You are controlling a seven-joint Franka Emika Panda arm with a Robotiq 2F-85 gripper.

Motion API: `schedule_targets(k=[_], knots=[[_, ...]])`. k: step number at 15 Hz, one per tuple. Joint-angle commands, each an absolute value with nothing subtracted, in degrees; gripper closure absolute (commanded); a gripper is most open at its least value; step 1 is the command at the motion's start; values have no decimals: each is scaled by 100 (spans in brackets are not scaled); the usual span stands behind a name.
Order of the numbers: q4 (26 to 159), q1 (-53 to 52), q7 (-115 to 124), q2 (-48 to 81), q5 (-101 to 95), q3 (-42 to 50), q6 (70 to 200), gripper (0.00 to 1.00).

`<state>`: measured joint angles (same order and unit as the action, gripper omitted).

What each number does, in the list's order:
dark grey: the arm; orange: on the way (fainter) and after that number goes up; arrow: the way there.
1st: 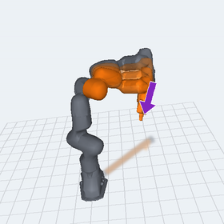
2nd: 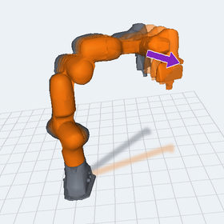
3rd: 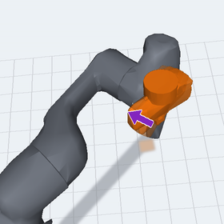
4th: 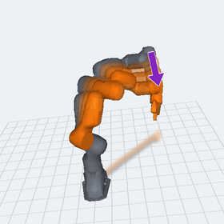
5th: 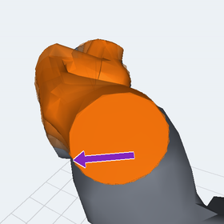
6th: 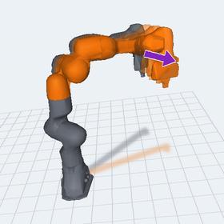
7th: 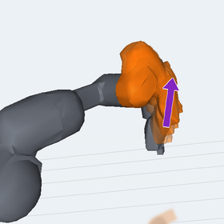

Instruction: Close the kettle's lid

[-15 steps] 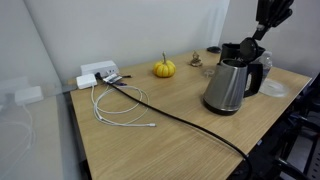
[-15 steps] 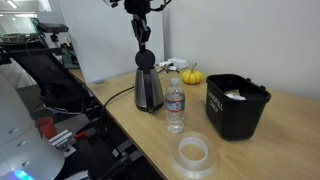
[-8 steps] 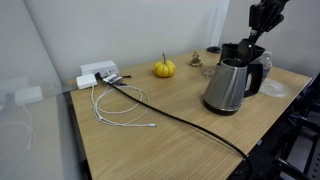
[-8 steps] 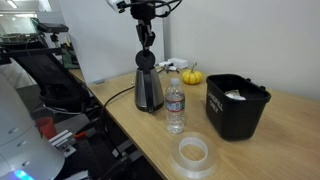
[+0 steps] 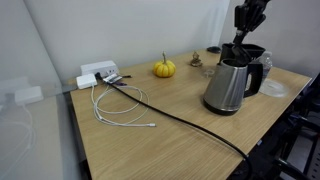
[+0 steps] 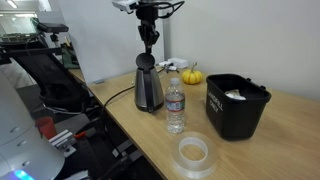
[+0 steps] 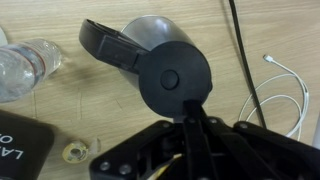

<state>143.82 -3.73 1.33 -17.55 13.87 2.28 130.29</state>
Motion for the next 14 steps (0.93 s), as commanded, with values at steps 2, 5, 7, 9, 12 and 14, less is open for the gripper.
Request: schedule_targets(k=[2, 5, 7, 9, 12, 14], knots=[[13945, -425, -307, -1188, 1412, 149, 12708, 100], [13838, -430, -454, -969, 1425, 116, 12611, 100], [13786, -415, -530, -851, 1418, 104, 12505, 100], [13732, -411, -605, -720, 1412, 93, 12411, 100], [13613, -423, -736, -482, 1421, 56, 12225, 100], [13505, -432, -796, -322, 1394, 1, 12101, 100]])
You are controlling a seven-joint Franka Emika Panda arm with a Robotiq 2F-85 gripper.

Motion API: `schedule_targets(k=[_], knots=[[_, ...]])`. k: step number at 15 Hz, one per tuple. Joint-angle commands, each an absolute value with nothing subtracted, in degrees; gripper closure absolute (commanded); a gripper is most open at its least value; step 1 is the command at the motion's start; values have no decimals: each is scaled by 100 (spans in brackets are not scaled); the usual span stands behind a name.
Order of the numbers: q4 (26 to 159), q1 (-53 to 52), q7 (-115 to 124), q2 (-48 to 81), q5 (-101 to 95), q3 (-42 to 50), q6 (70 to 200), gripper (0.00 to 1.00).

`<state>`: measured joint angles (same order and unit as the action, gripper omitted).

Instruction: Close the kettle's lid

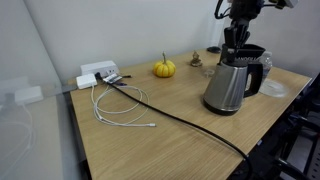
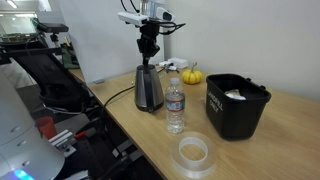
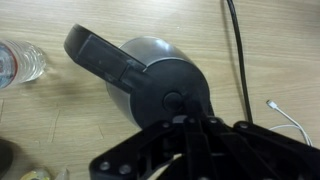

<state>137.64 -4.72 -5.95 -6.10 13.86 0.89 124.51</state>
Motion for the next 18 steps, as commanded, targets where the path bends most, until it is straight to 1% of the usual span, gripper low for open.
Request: schedule_targets(k=[1, 8, 18], knots=[[13420, -430, -810, -264, 1382, -21, 11978, 100], [13109, -405, -679, -152, 1068, -107, 11528, 100], [13058, -491, -553, -808, 307, -382, 11541, 100]])
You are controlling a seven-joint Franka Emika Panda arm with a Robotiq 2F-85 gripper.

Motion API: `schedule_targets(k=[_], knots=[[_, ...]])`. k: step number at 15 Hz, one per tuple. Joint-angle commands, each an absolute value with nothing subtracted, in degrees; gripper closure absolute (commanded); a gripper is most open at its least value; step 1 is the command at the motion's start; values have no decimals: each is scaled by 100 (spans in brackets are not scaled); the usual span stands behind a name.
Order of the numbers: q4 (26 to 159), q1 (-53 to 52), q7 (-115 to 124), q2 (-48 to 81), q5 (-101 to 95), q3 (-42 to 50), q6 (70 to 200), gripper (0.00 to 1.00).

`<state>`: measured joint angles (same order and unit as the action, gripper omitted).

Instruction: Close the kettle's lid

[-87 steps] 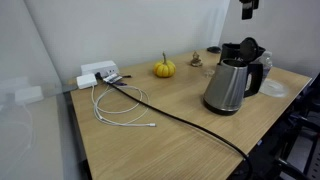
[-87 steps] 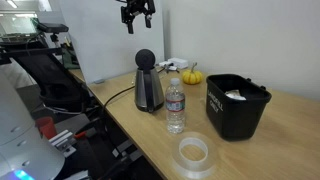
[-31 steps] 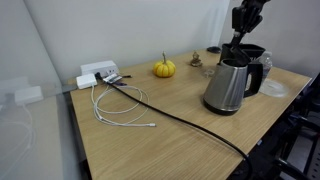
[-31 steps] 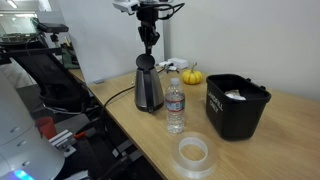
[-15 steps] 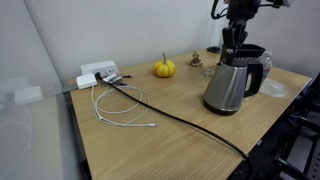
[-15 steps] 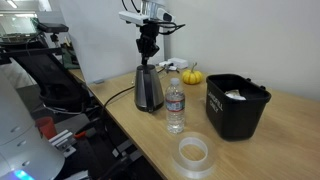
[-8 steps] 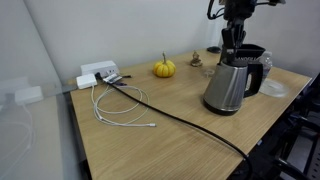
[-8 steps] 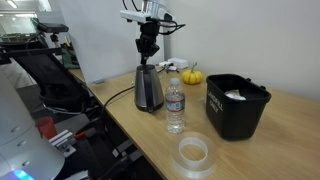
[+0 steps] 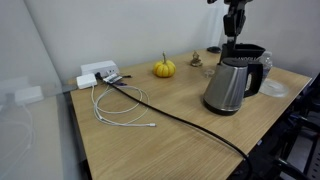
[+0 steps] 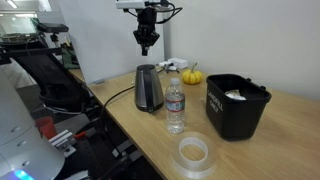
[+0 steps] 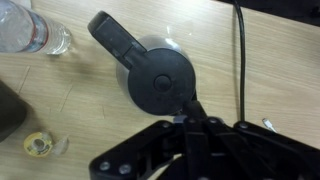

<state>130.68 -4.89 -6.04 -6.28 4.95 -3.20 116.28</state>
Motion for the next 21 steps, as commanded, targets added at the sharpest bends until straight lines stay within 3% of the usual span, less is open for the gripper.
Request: schedule_targets(k=[1, 4, 5, 7, 10, 11, 14, 21], knots=[[13050, -499, -553, -875, 274, -403, 11550, 100], [13028, -541, -615, -1033, 121, -484, 11518, 98], [13020, -563, -624, -1084, 28, -520, 11484, 73], [13022, -613, -617, -1179, -123, -584, 11462, 69], [13060, -685, -600, -1359, -283, -668, 11498, 48], [13037, -685, -598, -1255, -136, -626, 11597, 67], [13042, -708, -598, -1337, -192, -649, 11586, 48], [13046, -707, -599, -1331, -195, -649, 11585, 48]])
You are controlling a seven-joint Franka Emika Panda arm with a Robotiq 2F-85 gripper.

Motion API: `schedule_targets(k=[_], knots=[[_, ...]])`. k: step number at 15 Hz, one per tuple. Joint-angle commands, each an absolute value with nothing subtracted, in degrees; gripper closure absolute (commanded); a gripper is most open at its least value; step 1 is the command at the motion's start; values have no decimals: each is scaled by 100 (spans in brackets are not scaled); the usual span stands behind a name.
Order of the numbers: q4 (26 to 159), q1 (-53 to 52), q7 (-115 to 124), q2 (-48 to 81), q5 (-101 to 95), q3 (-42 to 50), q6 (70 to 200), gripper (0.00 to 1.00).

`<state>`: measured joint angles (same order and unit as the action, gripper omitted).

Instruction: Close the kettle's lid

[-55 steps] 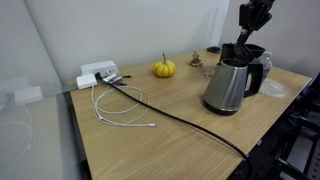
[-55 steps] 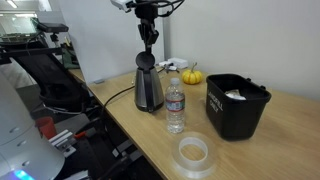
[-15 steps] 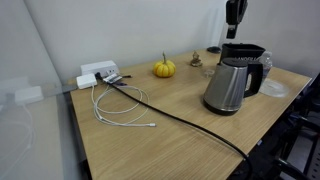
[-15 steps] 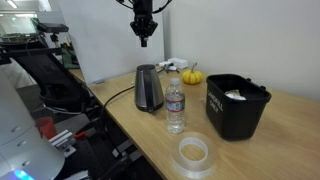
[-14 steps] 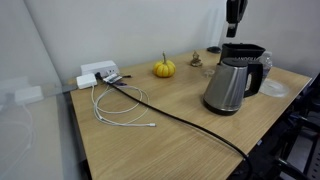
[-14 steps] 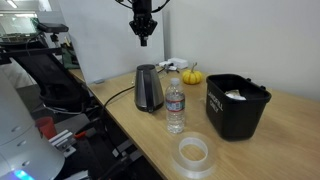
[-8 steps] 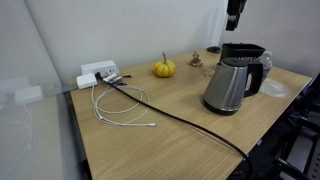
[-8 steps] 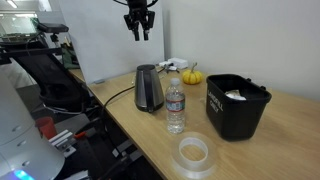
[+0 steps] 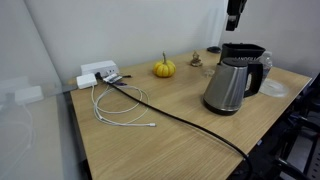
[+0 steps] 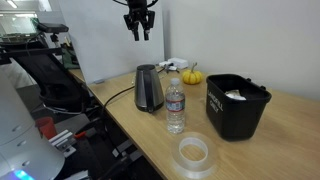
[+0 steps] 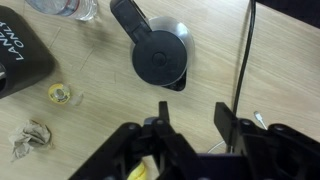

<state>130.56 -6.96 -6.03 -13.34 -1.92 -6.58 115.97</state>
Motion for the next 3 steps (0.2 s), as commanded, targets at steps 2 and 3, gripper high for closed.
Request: schedule_targets(k=[2, 3], knots=[[13046, -707, -599, -1331, -195, -649, 11585, 48], [13046, -707, -599, -1331, -195, -649, 11585, 48]])
